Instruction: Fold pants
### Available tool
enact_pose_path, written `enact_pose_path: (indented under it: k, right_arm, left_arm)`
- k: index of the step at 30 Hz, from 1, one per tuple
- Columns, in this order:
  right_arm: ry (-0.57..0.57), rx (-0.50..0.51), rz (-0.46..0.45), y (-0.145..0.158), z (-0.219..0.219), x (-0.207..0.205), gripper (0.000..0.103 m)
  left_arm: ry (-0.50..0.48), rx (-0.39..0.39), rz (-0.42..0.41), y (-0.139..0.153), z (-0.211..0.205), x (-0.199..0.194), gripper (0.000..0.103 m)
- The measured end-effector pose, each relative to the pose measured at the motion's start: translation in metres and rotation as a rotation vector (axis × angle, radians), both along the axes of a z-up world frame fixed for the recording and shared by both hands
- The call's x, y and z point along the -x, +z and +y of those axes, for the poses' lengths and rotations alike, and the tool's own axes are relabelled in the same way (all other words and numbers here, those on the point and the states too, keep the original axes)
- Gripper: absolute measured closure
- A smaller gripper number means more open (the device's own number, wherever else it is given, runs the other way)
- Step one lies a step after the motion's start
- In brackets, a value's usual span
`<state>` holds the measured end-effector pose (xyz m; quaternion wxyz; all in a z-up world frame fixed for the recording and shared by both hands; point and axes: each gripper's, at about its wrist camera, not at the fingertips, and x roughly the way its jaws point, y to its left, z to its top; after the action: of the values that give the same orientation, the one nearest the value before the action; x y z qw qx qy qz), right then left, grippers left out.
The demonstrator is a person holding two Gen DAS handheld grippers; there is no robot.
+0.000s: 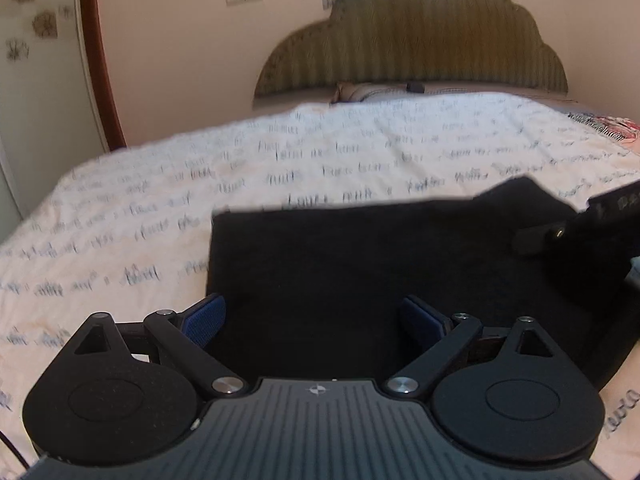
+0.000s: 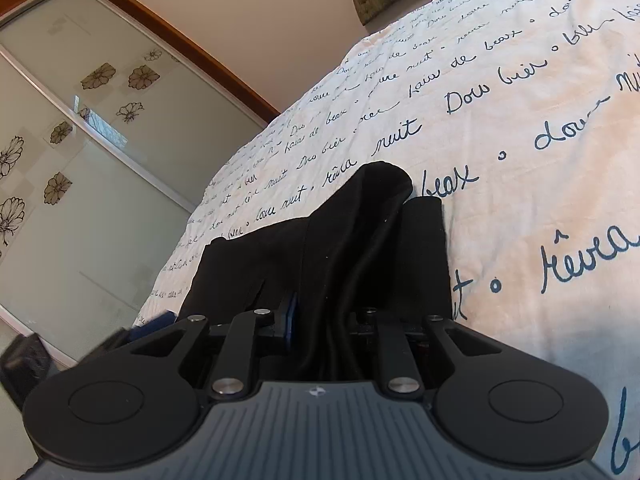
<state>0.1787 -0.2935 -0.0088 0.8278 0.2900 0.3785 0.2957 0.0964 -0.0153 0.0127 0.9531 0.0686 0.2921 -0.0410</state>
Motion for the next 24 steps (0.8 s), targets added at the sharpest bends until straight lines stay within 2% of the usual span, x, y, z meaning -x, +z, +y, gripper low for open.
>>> enact_pose_path:
  k: [1,3,6,10,18,20,21,22,24]
  right_arm:
    - [0.001,-0.001,0.0,0.0,0.0,0.0,0.086]
    - [0.002,-0.004,0.001,-0.001,-0.001,0.0,0.086]
    - [0.002,-0.004,0.003,-0.001,-0.001,-0.001,0.086]
    - [0.002,-0.013,0.028,0.003,-0.004,-0.005,0.084]
    - [-0.01,0.071,-0.096,0.044,0.001,0.008,0.084]
    - [-0.021,0.139,-0.05,0.032,0.0,-0.002,0.084]
    - [-0.023,0.134,-0.007,0.02,-0.003,-0.008,0.085]
    - [-0.028,0.086,0.013,0.011,-0.008,-0.01,0.085]
    - [-0.033,0.065,0.012,0.014,-0.011,-0.008,0.084]
  left_arm:
    - [0.011,0.037,0.002,-0.002,0.007,0.0,0.0]
    - [0.033,0.103,0.032,-0.004,0.018,-0.005,0.0]
    - [0.052,0.144,0.051,-0.003,0.027,-0.008,0.0]
    - [0.049,0.153,0.049,-0.002,0.028,-0.007,0.0]
    - [0.047,0.192,0.058,-0.002,0.032,-0.008,0.0]
    - [0.047,0.191,0.058,-0.002,0.032,-0.01,0.0]
    - [0.047,0.189,0.057,-0.002,0.031,-0.008,0.0]
    - [0.047,0.188,0.056,-0.002,0.031,-0.008,0.0]
    - [0.046,0.191,0.056,-0.003,0.031,-0.008,0.0]
